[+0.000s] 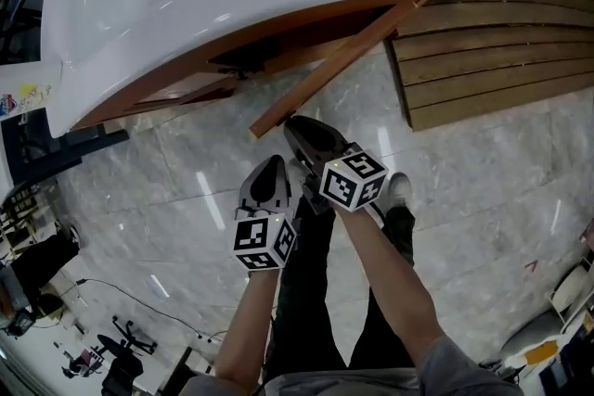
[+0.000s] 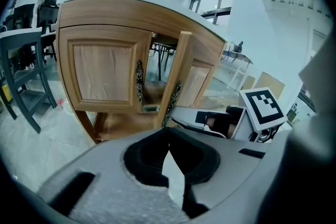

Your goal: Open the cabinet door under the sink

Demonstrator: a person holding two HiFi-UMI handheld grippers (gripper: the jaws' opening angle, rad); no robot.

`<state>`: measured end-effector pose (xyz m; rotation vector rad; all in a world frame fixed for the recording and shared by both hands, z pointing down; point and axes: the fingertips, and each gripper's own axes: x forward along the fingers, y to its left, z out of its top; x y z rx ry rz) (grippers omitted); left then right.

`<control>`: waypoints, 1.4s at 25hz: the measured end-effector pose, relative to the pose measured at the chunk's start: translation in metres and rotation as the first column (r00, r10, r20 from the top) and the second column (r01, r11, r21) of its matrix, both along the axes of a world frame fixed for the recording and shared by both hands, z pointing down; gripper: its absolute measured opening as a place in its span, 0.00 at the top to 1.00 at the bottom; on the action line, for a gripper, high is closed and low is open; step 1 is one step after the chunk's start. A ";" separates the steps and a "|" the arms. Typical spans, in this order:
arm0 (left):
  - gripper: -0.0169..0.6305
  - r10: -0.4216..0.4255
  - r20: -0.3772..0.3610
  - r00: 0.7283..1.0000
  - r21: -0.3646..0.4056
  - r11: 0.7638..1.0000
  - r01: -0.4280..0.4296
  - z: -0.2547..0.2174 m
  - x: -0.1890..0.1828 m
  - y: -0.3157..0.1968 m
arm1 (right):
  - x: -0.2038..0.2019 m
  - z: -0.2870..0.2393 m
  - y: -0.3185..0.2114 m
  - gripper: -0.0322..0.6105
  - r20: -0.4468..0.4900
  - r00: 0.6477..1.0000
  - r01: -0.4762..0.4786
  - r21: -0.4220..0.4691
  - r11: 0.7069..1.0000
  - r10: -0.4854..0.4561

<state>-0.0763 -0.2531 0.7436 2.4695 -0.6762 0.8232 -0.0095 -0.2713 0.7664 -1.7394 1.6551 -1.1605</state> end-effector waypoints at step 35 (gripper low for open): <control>0.96 0.084 -0.035 0.996 -0.090 0.992 -0.087 0.014 0.088 0.183 | 0.091 0.000 0.209 0.83 0.037 0.966 0.255 0.012 0.967 -0.256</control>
